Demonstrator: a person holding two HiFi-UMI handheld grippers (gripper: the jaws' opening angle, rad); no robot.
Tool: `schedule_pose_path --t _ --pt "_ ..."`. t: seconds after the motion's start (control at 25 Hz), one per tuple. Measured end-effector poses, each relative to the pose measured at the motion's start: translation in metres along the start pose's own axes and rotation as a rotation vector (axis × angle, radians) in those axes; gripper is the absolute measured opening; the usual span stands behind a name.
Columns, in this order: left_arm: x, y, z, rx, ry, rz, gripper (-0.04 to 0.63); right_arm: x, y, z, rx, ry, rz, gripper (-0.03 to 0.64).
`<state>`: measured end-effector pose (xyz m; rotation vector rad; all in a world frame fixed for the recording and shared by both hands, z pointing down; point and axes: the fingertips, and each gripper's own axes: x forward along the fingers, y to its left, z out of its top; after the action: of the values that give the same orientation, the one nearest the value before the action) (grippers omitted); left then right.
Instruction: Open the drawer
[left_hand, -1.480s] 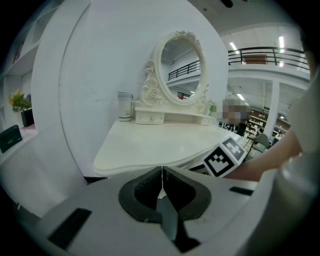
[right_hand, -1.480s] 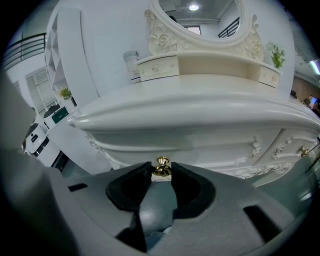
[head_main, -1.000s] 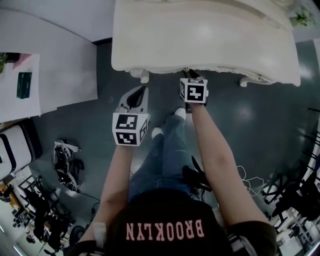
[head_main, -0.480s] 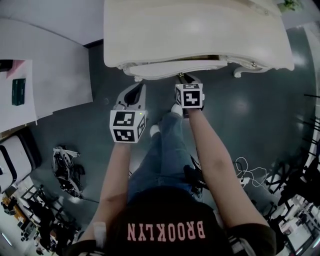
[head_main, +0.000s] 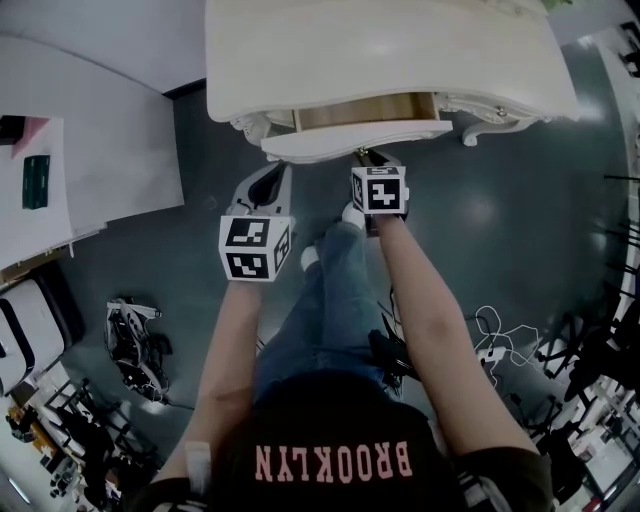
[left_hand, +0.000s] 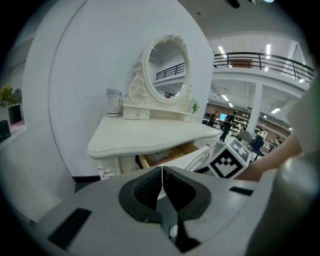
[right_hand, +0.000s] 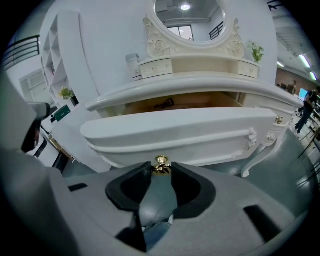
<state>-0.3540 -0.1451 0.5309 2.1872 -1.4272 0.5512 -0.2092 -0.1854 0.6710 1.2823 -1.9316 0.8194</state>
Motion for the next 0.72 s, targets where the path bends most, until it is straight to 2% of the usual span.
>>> schedule_pose_path --t 0.44,0.72 --pt "-0.018 -0.016 -0.012 0.005 -0.003 -0.055 0.006 -0.02 0.007 -0.035 0.001 0.044 -0.019 0.114" --pt "-0.025 -0.02 -0.017 -0.01 -0.005 -0.046 0.006 -0.029 0.01 -0.048 -0.004 0.052 -0.014 0.112"
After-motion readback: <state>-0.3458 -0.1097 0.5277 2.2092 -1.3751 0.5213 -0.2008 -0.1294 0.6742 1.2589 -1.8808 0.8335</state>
